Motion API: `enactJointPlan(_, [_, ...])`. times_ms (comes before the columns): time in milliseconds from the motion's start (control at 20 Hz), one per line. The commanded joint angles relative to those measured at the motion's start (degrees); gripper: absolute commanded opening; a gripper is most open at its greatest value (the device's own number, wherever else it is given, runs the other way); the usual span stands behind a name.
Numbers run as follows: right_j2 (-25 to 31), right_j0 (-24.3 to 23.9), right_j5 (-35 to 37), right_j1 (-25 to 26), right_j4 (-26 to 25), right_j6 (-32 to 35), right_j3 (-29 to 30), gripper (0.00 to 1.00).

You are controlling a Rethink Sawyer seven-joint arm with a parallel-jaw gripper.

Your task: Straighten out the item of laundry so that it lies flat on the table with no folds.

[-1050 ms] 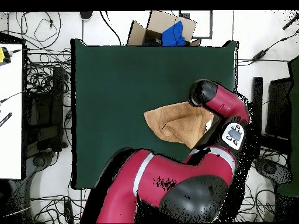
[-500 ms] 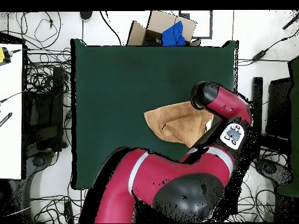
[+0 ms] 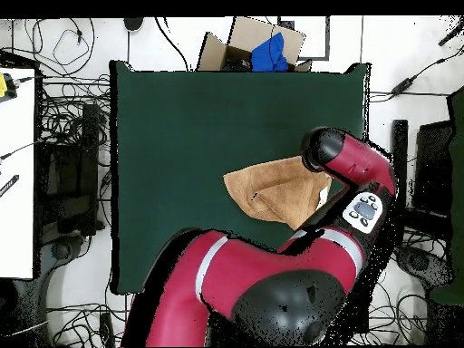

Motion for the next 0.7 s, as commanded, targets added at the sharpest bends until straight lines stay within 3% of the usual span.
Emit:
enactJointPlan(50, [2.4,1.9,5.0,1.4,0.6,12.4,0.2,1.00])
enactJointPlan(200, [4.8,1.5,0.8,0.6,1.6,12.7,1.8,1.00])
enactJointPlan(700, [6.3,1.6,-1.3,0.4,3.2,14.6,3.6,1.00])
